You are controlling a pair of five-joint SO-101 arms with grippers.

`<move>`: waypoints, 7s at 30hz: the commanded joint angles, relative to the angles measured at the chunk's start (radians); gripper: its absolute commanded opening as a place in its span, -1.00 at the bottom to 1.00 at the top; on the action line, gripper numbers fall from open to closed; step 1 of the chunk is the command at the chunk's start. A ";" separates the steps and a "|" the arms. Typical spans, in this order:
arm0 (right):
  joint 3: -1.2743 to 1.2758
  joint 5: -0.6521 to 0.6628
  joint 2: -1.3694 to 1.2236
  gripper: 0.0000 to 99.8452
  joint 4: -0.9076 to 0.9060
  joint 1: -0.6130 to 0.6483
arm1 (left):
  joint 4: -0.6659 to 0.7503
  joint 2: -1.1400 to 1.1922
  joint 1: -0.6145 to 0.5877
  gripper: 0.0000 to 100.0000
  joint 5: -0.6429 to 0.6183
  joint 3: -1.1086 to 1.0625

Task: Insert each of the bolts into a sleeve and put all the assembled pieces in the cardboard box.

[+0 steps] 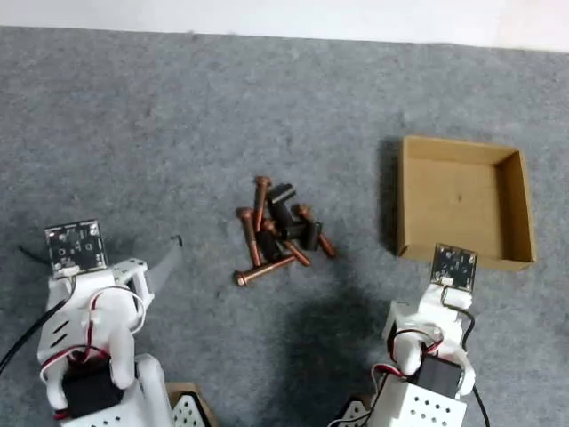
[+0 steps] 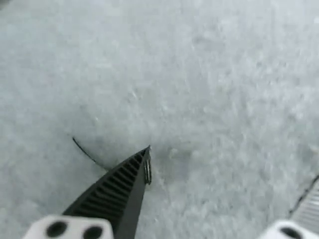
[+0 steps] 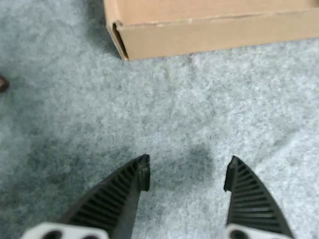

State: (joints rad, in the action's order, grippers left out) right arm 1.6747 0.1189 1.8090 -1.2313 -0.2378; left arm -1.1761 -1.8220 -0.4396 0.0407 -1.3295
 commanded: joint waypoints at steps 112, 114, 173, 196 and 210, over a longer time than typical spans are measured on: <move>-0.630 -0.238 -1.440 -0.54 0.894 0.739 | 0.181 -0.001 0.346 -0.98 0.138 -0.243; -0.631 -0.238 -1.471 -0.54 0.894 0.722 | 0.180 -0.001 0.346 -0.98 0.138 -0.243; -0.676 -0.308 -1.621 -0.81 0.871 0.679 | 0.180 -0.001 0.344 -0.98 0.143 -0.245; -0.719 -0.308 -1.563 -0.99 0.869 0.679 | 0.180 -0.001 0.344 -0.98 0.143 -0.245; -0.427 -0.212 -1.047 -0.99 0.878 0.679 | 0.180 -0.001 0.344 -0.98 0.143 -0.245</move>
State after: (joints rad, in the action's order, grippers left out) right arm 1.2160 -0.1051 0.6107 -0.3567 0.4496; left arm -1.0104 -1.8113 -0.0821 0.1834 -1.5827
